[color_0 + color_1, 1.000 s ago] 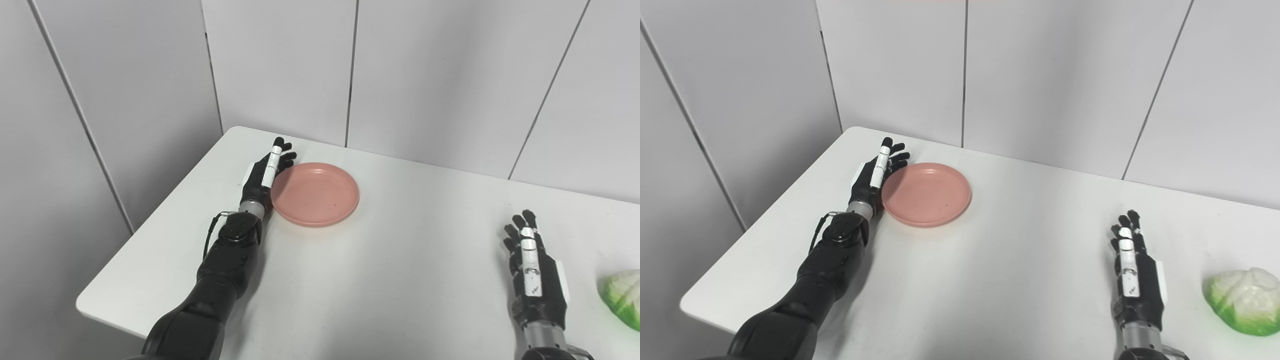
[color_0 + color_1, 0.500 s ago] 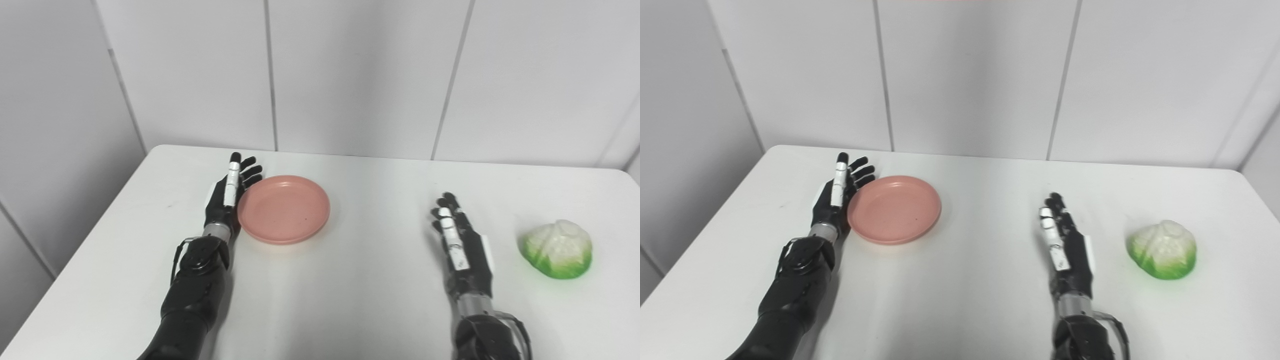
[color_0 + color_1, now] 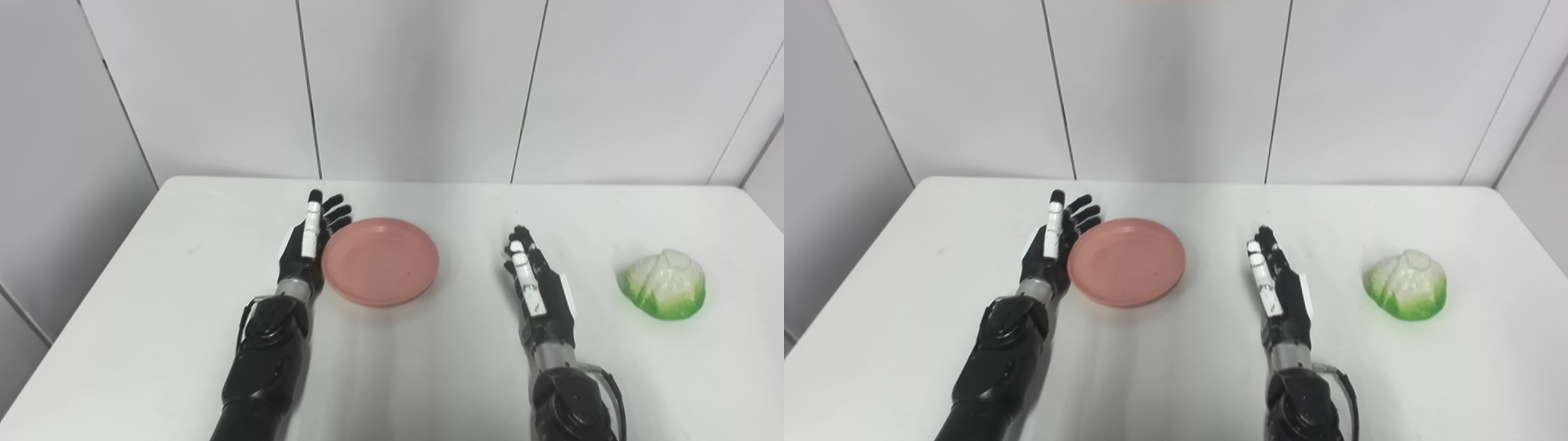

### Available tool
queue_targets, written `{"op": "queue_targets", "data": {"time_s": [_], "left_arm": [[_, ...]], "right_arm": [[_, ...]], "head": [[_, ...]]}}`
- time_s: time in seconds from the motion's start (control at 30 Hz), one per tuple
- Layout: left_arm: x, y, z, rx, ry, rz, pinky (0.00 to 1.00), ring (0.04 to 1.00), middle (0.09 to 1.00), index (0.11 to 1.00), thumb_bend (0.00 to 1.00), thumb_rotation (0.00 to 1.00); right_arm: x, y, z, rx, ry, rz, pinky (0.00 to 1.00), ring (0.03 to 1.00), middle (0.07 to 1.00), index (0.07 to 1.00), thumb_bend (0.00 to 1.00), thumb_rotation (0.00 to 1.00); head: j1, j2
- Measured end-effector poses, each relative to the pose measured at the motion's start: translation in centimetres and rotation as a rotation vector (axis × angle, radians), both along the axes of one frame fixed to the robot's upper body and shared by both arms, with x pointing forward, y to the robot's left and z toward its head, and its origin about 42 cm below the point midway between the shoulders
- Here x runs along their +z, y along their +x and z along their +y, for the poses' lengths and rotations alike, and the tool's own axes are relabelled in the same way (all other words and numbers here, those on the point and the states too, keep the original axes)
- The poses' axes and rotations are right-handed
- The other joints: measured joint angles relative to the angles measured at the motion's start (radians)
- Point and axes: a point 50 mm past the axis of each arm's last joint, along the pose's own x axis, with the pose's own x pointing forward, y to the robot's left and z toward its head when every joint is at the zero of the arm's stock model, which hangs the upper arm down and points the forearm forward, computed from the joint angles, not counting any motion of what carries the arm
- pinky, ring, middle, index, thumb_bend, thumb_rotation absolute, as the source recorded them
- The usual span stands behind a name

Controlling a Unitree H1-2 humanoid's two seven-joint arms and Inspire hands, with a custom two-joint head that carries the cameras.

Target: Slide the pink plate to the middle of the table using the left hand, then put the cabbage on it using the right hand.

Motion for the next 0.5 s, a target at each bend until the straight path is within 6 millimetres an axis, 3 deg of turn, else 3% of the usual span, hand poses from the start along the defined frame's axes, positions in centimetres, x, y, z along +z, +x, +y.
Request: {"op": "queue_targets", "data": {"time_s": [0.23, 0.4, 0.5], "left_arm": [[-0.2, -0.2, -2.6, -0.048, -0.031, 0.0, 0.84, 0.85, 0.827, 0.806, 0.86, 1.0], [-0.6, 0.0, -3.9, -0.069, -0.035, 0.001, 0.81, 0.828, 0.822, 0.816, 0.87, 1.0], [-0.7, -0.1, -4.6, -0.079, -0.023, -0.002, 0.82, 0.828, 0.817, 0.809, 0.87, 1.0]], "right_arm": [[0.0, 0.0, 0.2, 0.006, -0.02, 0.002, 0.94, 0.928, 0.941, 0.933, 0.64, 0.82], [0.0, 0.0, 0.0, -0.001, -0.016, 0.004, 0.93, 0.92, 0.927, 0.912, 0.64, 0.79], [0.0, 0.0, -0.1, -0.006, -0.021, 0.003, 0.93, 0.927, 0.94, 0.934, 0.66, 0.84]], "head": [[-0.02, 0.006], [-0.014, 0.012], [-0.012, 0.014]]}}
